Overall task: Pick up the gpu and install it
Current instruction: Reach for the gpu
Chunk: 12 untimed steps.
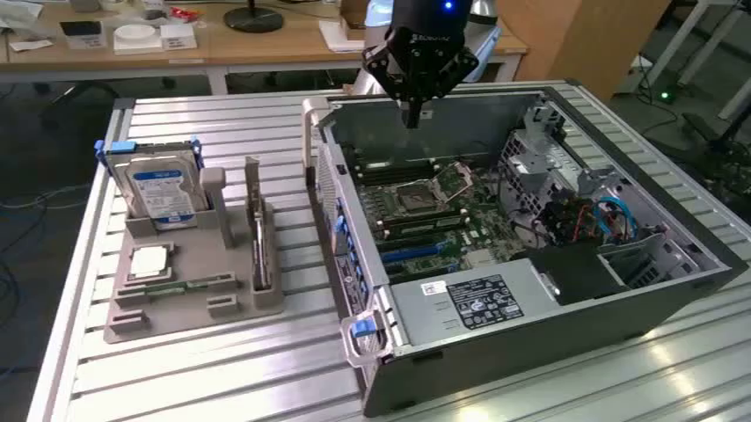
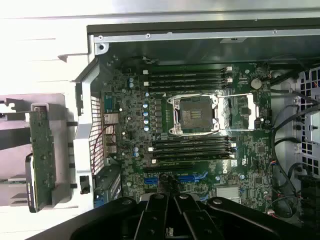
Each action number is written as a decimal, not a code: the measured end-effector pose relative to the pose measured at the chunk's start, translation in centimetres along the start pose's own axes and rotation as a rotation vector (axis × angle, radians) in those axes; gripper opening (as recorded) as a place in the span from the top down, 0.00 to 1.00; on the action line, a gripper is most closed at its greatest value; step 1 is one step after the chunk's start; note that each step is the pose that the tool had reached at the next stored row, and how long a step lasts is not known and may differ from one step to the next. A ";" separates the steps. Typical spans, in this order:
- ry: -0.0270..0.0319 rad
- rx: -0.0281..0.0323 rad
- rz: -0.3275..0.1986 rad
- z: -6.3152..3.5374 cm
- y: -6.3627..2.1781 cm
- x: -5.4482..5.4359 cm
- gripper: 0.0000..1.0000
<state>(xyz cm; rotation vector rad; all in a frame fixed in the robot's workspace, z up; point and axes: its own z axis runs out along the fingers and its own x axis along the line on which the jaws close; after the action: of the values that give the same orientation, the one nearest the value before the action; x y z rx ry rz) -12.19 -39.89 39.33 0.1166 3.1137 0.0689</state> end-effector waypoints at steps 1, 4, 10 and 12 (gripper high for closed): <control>0.0000 0.0000 0.000 0.00 0.00 0.0 0.89; 0.0000 0.0000 0.000 0.00 0.00 0.0 0.89; 0.0000 0.0000 0.000 -0.01 -0.01 0.2 0.89; 0.0000 0.0001 0.000 -0.01 -0.03 0.3 0.89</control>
<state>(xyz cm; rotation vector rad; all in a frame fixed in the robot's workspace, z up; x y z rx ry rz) -12.51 -39.89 39.33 0.1166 3.1137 0.0688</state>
